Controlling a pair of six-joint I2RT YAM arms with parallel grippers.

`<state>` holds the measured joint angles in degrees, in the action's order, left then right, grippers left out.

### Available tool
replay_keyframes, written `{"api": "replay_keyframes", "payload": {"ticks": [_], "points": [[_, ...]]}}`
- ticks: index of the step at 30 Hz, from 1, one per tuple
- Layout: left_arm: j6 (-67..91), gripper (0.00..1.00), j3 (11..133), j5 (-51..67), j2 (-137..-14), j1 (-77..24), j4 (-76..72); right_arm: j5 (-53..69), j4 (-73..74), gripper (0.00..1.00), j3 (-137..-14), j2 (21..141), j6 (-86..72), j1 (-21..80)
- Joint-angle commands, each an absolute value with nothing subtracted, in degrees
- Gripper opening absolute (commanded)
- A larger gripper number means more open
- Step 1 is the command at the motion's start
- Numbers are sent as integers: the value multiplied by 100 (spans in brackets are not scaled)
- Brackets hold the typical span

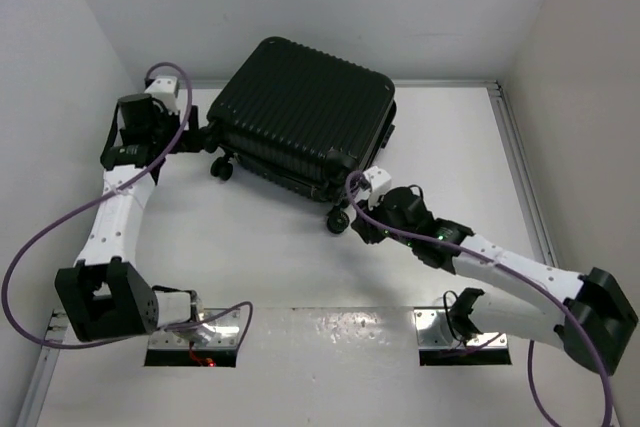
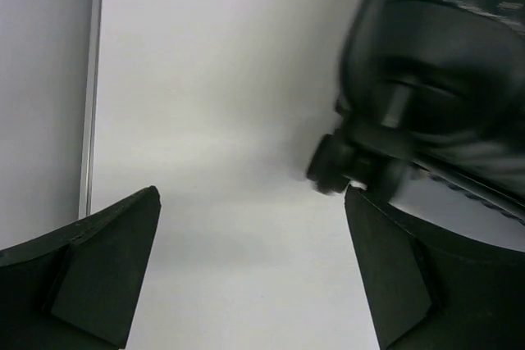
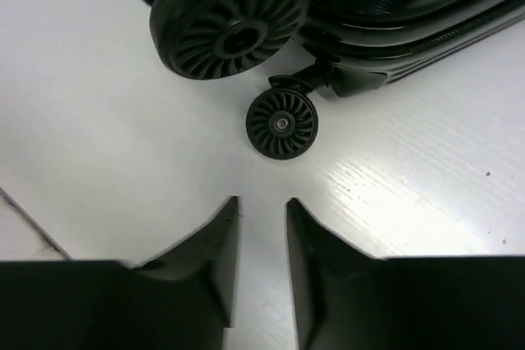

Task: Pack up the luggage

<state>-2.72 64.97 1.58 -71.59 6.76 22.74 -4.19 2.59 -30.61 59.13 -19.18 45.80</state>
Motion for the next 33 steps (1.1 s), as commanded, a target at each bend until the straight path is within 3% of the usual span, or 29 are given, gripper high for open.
{"api": "replay_keyframes", "payload": {"ticks": [1,5,19,24,33], "points": [[163,100,6696,606,-7522,1342,1785,-868,-321,24,-3085,6265,-2323,5399],[510,100,6759,983,-7787,1932,1688,-1029,-2055,21,-2847,6967,-602,6379],[176,100,6038,1397,-7128,2249,1520,-1538,-2128,17,-4587,10220,1590,5978],[-8,100,5801,1748,-6935,2303,1573,-1705,-1548,16,-4544,10362,1810,5320],[-9,100,5687,2074,-7083,2295,1521,-1942,-1353,16,-3499,9432,2223,4237]]}}
